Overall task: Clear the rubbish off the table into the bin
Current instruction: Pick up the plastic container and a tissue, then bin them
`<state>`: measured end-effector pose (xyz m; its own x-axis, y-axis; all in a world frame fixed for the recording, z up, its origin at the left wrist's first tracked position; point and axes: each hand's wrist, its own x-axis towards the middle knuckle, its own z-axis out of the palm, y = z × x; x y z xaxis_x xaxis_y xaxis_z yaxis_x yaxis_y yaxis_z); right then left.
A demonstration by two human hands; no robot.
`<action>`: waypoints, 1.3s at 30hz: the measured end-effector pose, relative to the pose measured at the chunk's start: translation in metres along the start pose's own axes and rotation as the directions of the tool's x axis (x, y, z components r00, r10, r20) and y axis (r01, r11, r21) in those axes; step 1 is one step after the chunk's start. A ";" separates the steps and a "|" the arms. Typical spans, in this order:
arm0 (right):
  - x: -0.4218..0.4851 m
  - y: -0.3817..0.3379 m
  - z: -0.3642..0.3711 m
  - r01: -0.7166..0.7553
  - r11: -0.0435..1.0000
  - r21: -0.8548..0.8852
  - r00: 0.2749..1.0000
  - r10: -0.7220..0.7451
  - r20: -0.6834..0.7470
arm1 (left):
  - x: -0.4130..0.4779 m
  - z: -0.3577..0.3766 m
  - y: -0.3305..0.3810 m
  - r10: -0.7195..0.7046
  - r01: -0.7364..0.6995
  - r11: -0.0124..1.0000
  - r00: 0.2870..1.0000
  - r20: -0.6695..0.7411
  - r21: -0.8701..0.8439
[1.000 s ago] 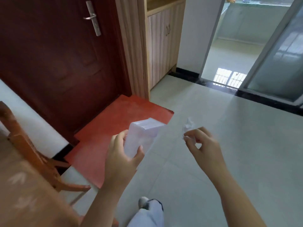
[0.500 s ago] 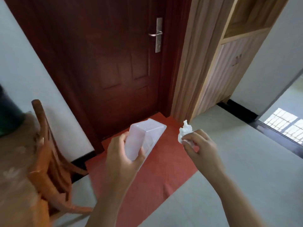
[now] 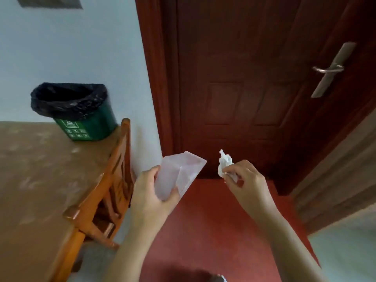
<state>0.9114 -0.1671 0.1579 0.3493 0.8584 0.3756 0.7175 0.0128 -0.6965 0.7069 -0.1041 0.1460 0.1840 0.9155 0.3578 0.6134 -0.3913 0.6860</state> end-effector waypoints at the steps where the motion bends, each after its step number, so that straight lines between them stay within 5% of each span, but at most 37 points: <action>1: 0.020 0.003 0.001 0.046 0.999 0.013 0.998 -0.046 0.032 | 0.009 0.002 0.001 -0.044 0.044 0.999 0.999 -0.030 0.011; 10: 0.144 0.006 0.067 0.226 0.954 0.198 0.937 -0.268 0.222 | 0.074 -0.002 -0.018 -0.335 0.330 0.942 0.903 -0.271 -0.064; 25: 0.341 -0.084 0.271 0.411 0.843 0.346 0.775 -0.523 0.355 | 0.257 -0.070 -0.162 -0.403 0.424 0.900 0.730 -0.552 -0.097; 39: 0.437 -0.153 0.398 0.497 0.731 0.467 0.580 -0.680 0.449 | 0.298 -0.099 -0.209 -0.499 0.593 0.791 0.481 -0.720 -0.152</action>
<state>0.7147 0.4102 0.1851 -0.5561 0.7188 0.4172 0.4168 0.6755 -0.6082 0.5571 0.2409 0.1717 -0.7710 0.5691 0.2859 0.4772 0.2190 0.8510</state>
